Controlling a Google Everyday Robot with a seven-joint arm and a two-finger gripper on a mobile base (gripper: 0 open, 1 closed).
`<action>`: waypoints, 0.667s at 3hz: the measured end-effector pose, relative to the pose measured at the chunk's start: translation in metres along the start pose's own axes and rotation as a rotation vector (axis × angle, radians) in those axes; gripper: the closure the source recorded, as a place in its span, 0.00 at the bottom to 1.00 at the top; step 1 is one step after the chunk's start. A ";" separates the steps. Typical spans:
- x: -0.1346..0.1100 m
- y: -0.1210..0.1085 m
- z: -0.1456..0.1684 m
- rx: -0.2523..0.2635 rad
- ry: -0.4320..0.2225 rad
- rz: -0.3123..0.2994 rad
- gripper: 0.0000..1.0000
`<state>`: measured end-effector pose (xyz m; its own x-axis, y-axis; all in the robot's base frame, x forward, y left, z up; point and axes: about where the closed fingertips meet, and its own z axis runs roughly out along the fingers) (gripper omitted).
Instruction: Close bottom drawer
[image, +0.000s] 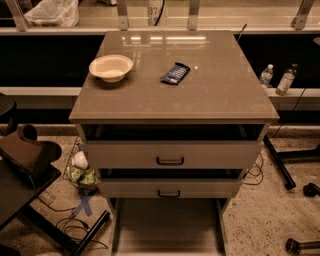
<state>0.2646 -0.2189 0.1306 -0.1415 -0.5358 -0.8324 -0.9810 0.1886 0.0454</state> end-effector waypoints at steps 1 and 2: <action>-0.024 -0.023 0.013 0.005 -0.018 -0.060 1.00; -0.048 -0.038 0.020 0.009 -0.018 -0.115 1.00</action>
Offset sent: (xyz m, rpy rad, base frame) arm 0.0855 0.0615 0.0591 -0.0279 -0.1975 0.1035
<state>0.3116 -0.1838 0.1578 -0.0252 -0.5397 -0.8415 -0.9894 0.1337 -0.0561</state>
